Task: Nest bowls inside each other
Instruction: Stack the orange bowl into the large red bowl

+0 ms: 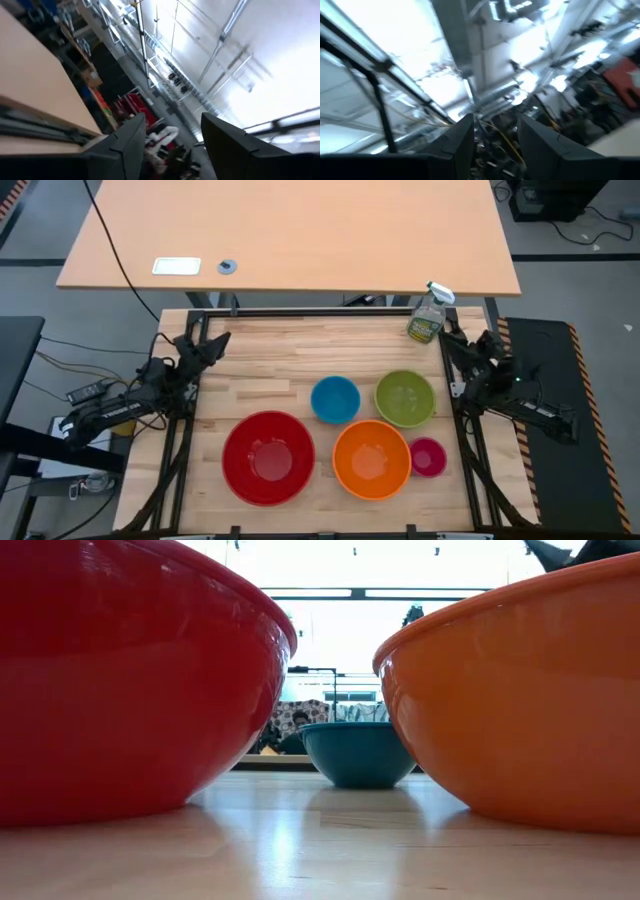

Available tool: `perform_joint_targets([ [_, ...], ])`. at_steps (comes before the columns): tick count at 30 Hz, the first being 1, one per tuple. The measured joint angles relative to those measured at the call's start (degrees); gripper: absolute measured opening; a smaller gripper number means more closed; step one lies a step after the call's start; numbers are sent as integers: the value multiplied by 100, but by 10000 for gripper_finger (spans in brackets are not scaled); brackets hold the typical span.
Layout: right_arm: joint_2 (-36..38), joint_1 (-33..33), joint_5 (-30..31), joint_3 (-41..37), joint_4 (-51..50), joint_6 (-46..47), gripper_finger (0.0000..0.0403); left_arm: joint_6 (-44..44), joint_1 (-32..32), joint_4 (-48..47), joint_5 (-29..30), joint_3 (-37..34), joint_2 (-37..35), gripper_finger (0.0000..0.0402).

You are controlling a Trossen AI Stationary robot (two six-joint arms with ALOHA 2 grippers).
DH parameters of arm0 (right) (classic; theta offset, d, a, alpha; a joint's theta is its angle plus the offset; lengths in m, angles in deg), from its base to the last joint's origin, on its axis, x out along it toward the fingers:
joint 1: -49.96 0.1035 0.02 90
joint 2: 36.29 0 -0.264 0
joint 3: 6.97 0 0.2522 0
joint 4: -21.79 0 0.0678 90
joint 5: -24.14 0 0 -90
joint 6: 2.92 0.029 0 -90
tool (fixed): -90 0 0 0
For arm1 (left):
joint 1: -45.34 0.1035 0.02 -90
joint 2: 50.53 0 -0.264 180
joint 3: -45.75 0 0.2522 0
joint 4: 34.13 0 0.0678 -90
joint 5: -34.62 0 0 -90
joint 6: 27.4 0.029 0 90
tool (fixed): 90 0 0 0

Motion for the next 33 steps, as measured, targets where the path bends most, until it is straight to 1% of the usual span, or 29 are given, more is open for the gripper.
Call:
perform_joint_targets([
  [4, 0, 0, -182, 1, 151, -2, 158, -109, 0, 5, -1, 0, 0, 194],
  [6, -1, 0, -31, 2, 155, 51, 158, -175, 0, 63, -1, 0, 0, 194],
  [9, -62, 0, 389, 1, 122, 821, 158, -225, 0, 244, -1, 0, 1, 194],
  [10, -73, 0, 382, 0, 108, 1015, 158, -225, 0, 310, -1, 1, 1, 194],
  [12, -83, 0, 270, 0, 82, 1076, 158, -184, 0, 290, -7, 45, -4, 194],
  [15, -261, 0, 249, 2, -149, 1425, 157, -5, 0, 102, -169, 309, 41, 194],
  [17, -511, 2, 172, 55, -455, 1678, 155, 123, 0, -259, -342, 617, 114, 194],
  [20, -1145, 61, -267, 376, -1058, 1764, 151, 440, 0, -1290, -643, 1187, 348, 194],
  [25, -2408, 277, -855, 1244, -1689, 1149, 138, 1090, -2, -3096, -1183, 2258, 874, 194],
  [28, -3142, 450, -1237, 1892, -2286, 677, 132, 1248, 0, -3982, -1649, 2775, 1248, 194],
  [31, -3837, 693, -1579, 2684, -3590, 144, 130, 1263, -3, -4475, -2141, 3217, 1627, 194],
  [33, -4304, 917, -1597, 3267, -4728, -300, 130, 1401, -36, -4899, -2261, 3531, 1859, 194],
])
